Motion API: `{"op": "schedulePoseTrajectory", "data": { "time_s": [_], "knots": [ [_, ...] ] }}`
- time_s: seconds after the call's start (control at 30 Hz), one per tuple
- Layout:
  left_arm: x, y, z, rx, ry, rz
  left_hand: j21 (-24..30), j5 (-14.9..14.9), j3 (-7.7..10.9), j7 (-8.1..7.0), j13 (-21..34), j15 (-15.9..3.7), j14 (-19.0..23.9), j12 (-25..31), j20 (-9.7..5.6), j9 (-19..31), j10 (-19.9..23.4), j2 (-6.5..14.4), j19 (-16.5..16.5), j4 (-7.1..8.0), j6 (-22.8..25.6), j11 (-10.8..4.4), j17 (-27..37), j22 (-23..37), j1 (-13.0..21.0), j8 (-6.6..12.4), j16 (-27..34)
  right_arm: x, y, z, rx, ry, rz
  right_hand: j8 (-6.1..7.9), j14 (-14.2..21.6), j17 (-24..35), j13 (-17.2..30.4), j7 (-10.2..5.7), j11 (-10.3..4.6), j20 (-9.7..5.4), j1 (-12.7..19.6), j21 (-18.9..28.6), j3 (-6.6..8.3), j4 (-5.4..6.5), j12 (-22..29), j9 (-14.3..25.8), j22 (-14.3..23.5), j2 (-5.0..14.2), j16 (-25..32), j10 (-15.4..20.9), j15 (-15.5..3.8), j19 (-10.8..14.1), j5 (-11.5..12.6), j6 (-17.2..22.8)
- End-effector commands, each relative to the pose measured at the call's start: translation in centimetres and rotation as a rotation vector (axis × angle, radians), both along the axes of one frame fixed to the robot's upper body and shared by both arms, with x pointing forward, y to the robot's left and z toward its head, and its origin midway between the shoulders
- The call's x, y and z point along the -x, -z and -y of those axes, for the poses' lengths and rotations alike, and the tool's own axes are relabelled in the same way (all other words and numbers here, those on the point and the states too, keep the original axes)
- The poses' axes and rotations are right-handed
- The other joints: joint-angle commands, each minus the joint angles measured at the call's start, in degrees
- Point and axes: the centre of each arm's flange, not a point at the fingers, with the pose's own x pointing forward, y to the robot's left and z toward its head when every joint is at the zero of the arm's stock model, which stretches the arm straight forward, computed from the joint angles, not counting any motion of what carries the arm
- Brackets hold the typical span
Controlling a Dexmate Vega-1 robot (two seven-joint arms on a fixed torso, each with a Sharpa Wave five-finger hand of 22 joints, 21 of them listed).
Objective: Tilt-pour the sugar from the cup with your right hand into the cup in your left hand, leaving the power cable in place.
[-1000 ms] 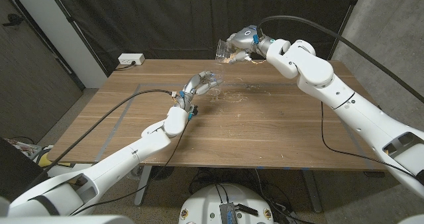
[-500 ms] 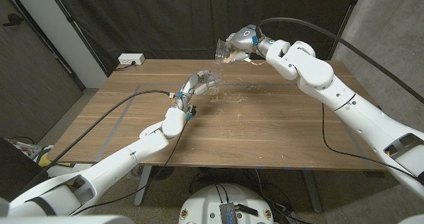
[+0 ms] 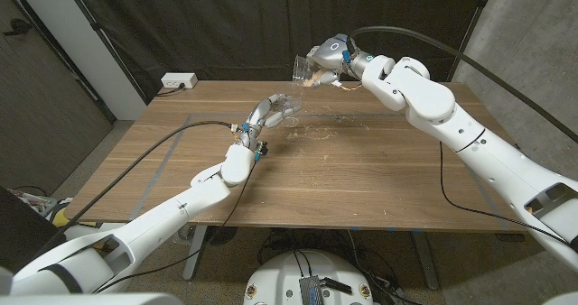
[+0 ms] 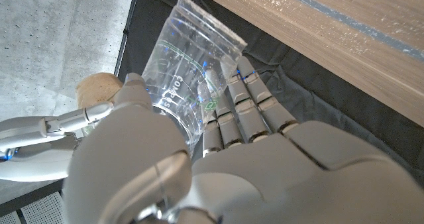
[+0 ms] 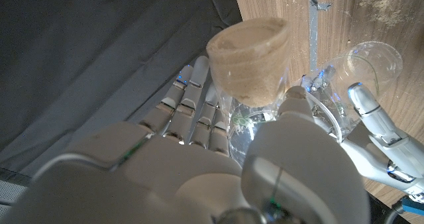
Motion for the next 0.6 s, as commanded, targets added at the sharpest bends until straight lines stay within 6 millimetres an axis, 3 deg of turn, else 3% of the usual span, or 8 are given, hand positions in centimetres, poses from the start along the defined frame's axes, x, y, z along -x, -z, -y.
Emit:
{"op": "schedulePoseTrajectory", "data": {
  "time_s": [0.03, 0.6],
  "knots": [
    [0.07, 0.07, -0.44, 0.000, -0.004, 0.001, 0.4, -0.2, -0.12, 0.10, 0.0, -5.11, 0.4, -0.1, -0.82, 0.2, 0.7, 0.4, -0.4, -0.08, 0.2, -0.42, 0.1, -0.1, 0.4, -0.20, -0.3, 0.44, 0.29, -0.49, 0.063, 0.020, 0.048, 0.22, 0.4, 0.3, 0.3, 0.09, -0.19, -0.09, 0.2, -0.1, 0.09, 0.15, 0.1, 0.1, 0.0, 0.46, -0.2, 0.5, -10.25, 0.5, 0.5, 0.5],
    [0.25, 0.26, -0.62, -0.007, 0.002, -0.003, 0.7, -0.3, -0.25, -0.01, 0.1, -5.14, 0.6, -0.1, -0.87, 0.3, 0.9, 0.5, -0.4, -0.05, 0.5, -0.40, 0.2, -0.1, 0.4, -0.22, -0.5, 0.55, 0.64, -1.31, 0.124, 0.032, 0.088, 0.36, 0.9, 0.8, 0.3, -0.16, -0.72, -0.17, 0.2, -0.2, 0.14, -0.01, 0.0, 0.1, -0.1, 0.53, -0.3, 0.8, -10.26, 0.6, 0.7, 0.8]
  ]
}}
